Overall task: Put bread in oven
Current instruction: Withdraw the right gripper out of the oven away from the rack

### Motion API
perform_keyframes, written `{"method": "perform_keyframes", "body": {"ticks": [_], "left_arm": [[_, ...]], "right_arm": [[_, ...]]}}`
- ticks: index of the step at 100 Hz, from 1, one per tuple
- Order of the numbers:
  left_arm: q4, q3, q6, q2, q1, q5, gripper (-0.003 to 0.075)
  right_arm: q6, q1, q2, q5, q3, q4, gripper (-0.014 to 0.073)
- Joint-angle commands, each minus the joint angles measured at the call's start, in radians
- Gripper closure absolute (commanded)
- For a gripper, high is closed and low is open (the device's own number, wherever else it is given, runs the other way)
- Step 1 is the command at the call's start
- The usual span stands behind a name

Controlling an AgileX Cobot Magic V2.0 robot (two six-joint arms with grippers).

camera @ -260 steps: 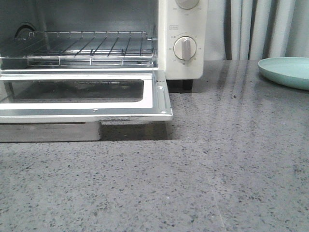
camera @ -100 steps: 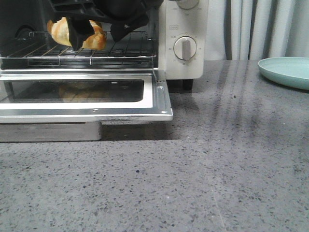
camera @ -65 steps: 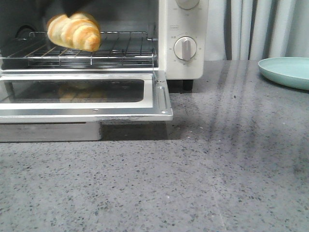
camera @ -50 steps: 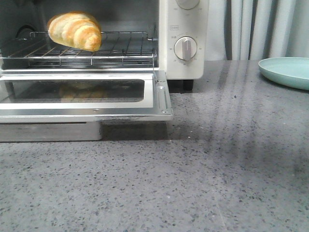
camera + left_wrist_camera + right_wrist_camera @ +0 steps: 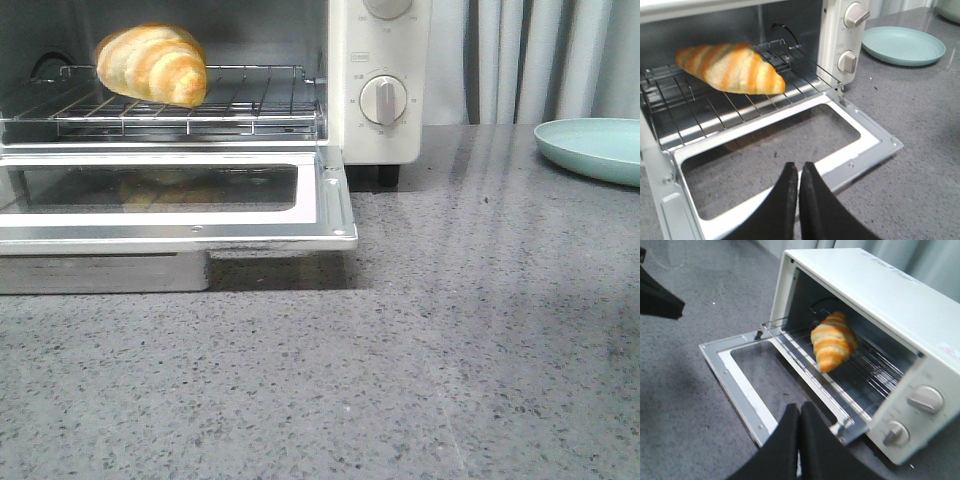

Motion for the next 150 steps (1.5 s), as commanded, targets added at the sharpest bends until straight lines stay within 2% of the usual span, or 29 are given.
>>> {"method": "perform_keyframes", "body": {"ticks": [1, 24, 38, 63, 150], "left_arm": [[0.014, -0.027, -0.001, 0.004, -0.008, -0.115, 0.0741], [0.022, -0.027, -0.001, 0.004, -0.008, -0.192, 0.0741], [0.022, -0.027, -0.001, 0.004, -0.008, -0.187, 0.0741], [-0.032, -0.027, -0.001, 0.004, -0.008, -0.176, 0.0741], [-0.025, -0.023, -0.001, 0.001, -0.008, -0.172, 0.0741]], "right_arm": [[0.028, -0.020, -0.161, -0.045, 0.070, -0.040, 0.0642], [0.067, -0.065, -0.555, 0.022, 0.216, -0.137, 0.0642], [0.102, -0.065, -0.685, 0.098, 0.273, -0.175, 0.0642], [0.102, -0.065, -0.701, 0.109, 0.308, -0.175, 0.0642], [0.102, -0.065, -0.701, 0.109, 0.308, -0.175, 0.0642]]}}
